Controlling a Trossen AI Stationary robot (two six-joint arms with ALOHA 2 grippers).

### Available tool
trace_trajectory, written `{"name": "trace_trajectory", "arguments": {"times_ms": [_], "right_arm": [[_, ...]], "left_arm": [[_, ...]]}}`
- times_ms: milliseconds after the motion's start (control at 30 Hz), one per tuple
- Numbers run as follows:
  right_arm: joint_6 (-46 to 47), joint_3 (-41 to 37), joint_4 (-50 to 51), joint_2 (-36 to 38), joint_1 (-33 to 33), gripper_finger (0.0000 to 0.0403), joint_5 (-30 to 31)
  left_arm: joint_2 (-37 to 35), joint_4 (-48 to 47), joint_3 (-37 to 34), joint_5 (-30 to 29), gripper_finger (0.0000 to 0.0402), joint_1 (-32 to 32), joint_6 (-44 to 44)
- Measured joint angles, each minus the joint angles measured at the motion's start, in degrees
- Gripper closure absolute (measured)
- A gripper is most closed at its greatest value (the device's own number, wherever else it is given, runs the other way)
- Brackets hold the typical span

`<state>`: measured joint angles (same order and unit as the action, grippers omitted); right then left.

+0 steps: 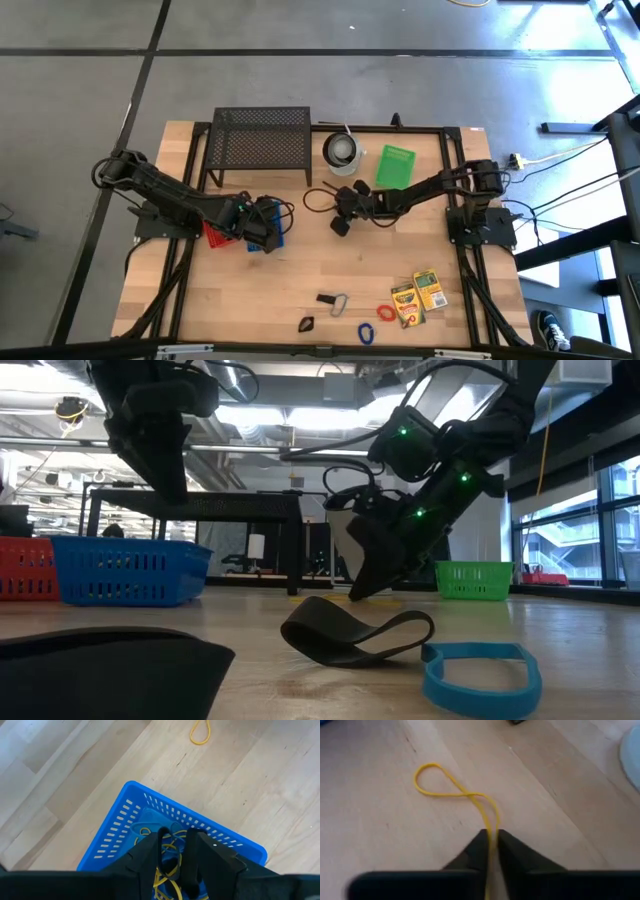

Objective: Pick & Place Office Desk Supplies
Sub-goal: Put the yellow rubber band into the blue bin

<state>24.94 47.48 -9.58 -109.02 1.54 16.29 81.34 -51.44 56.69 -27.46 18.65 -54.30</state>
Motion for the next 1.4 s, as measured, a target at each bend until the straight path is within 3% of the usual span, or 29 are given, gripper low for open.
{"name": "trace_trajectory", "arguments": {"times_ms": [67,333,500,800,967,1167,1400], "right_arm": [[0.1,0.0,-0.1,0.0,0.0,0.0393,-0.5],[-0.9,-0.3,-0.1,1.8,1.3,0.0399,-2.7],[-3.5,-0.5,0.6,7.4,3.3,0.04,-6.3],[-8.4,-0.4,-0.9,20.2,8.3,0.0402,-2.6],[-12.2,-0.4,-1.2,27.4,11.8,0.0402,3.5],[-16.5,-0.3,-1.1,32.7,15.1,0.0402,10.9],[-18.9,-0.3,-3.0,34.5,17.7,0.0403,11.8]], "left_arm": [[0.0,0.0,0.0,0.0,0.0272,0.0,0.0],[0.0,0.1,0.0,0.0,0.0272,0.0,-0.7],[0.0,0.1,0.0,-0.8,0.0272,0.0,-1.8],[0.0,4.2,0.0,-5.0,0.0272,0.0,-0.4],[0.0,11.7,0.0,-5.1,0.0272,0.3,6.0],[0.0,26.8,0.0,-5.2,0.0272,2.3,20.7],[0.0,47.1,0.0,-5.9,0.0261,4.6,38.9]]}}
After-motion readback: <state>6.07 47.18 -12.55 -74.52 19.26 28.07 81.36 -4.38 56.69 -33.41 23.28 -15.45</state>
